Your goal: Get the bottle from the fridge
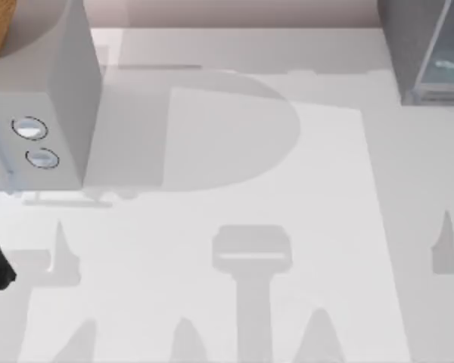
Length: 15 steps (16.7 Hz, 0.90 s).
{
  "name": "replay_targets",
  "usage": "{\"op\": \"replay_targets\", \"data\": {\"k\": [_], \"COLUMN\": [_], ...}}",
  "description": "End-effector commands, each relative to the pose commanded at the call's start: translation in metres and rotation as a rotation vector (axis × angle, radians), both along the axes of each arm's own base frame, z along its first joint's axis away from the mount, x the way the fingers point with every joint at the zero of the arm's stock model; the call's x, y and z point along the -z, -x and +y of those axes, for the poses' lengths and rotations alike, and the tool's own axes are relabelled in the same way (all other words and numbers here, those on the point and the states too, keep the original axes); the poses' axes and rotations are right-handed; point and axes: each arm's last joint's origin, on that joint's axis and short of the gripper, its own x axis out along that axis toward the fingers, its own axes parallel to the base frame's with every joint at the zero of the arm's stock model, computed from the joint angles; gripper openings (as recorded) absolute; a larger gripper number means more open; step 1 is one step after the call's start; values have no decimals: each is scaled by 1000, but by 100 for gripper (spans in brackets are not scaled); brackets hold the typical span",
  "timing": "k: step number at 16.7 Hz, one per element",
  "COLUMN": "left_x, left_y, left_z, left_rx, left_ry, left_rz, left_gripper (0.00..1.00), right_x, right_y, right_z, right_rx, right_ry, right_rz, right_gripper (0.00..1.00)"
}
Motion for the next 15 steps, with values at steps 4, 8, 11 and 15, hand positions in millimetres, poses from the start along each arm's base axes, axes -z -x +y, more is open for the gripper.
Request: {"op": "replay_targets", "data": {"k": [4, 8, 11, 15], "left_x": [0, 0, 0, 0], "left_y": [0, 0, 0, 0], "left_z": [0, 0, 0, 0], "left_rx": [0, 0, 0, 0], "left_ry": [0, 0, 0, 0], "left_rz": [0, 0, 0, 0], "left_gripper": [100, 100, 100, 100], "right_x": [-6, 6, 21, 43], "right_y": [-25, -54, -69, -81], "right_z": [-13, -35, -53, -76], "right_rx": [5, 5, 4, 0], "right_ry": [7, -2, -12, -16], "right_rz": [1, 37, 53, 49], "right_gripper": [100, 100, 100, 100]}}
